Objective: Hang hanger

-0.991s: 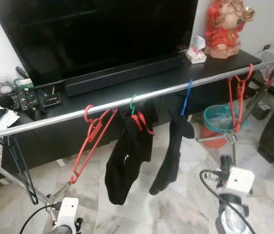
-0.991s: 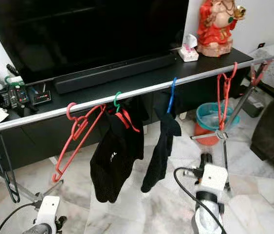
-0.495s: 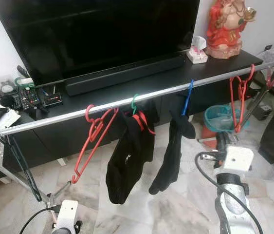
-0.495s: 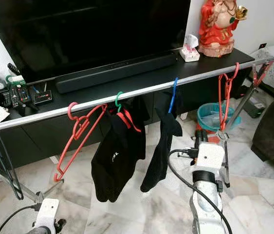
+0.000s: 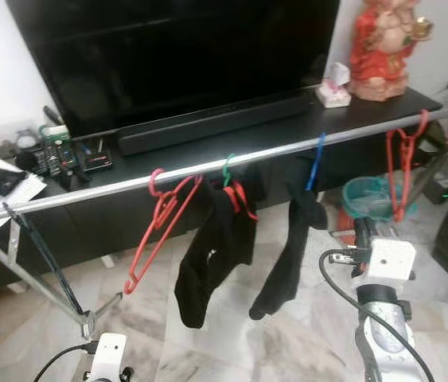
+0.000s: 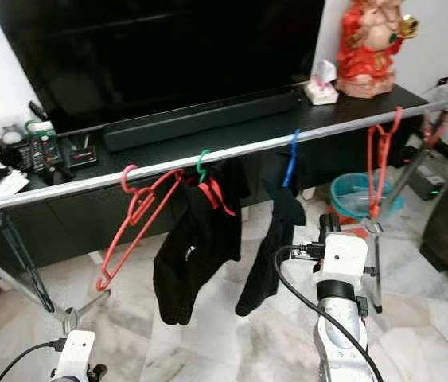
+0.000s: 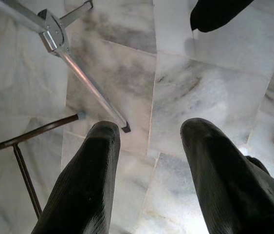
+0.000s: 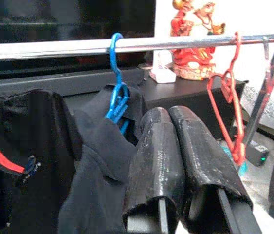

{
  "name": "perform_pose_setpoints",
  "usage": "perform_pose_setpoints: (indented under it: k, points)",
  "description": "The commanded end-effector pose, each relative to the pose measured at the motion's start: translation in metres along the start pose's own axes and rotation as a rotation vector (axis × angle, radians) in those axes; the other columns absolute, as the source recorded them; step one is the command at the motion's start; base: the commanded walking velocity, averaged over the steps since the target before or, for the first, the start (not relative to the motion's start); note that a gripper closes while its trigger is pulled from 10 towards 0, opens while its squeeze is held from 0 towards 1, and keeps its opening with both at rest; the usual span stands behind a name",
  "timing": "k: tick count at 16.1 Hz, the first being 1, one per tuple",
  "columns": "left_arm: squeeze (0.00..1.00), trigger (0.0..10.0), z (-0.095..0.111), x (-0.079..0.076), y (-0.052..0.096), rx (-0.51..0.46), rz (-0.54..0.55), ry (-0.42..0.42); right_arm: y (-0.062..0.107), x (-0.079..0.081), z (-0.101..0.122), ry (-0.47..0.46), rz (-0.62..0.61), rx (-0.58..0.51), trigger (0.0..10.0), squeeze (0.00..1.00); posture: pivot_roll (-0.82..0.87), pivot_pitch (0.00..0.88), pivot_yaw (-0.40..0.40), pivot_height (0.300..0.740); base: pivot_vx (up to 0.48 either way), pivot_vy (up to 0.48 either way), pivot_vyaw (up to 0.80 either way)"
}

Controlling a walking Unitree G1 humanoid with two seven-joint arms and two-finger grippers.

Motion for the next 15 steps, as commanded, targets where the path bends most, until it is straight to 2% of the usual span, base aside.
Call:
perform_pose_setpoints:
  k: [1,3,15]
  points:
    - [0.0,10.0,-0.0013,0.0002,0.0002,0.005,-0.007,-0.019,-0.0004,-0.0006,0.0042,-0.011,-0.009,-0.004,10.0,0.0,-0.21,0.0,0.055,0.74,0.0,0.0,0.0]
    - [0.0,10.0,-0.0014,0.0001,0.0002,0.005,-0.008,-0.02,-0.0009,-0.0012,0.0034,-0.018,-0.016,0.004,10.0,0.0,-0.21,0.0,0.054,0.74,0.0,0.0,0.0]
    - [0.0,10.0,-0.001,0.0004,0.0,0.01,-0.015,-0.023,-0.0029,-0.0002,0.0053,-0.027,-0.019,0.007,10.0,0.0,-0.21,0.0,0.055,0.74,0.265,0.0,0.0]
Point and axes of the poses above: a point about 5 cm out from each wrist's last joint towards the gripper, its own y axis pointing back from the gripper into the wrist, its own z axis along the axis of the wrist's last joint, x = y × z, the point moved 1 cm from there along -y, pointing out of the wrist towards the gripper, and after that the axes turned 9 degrees about -y, right-handed, at the moved point
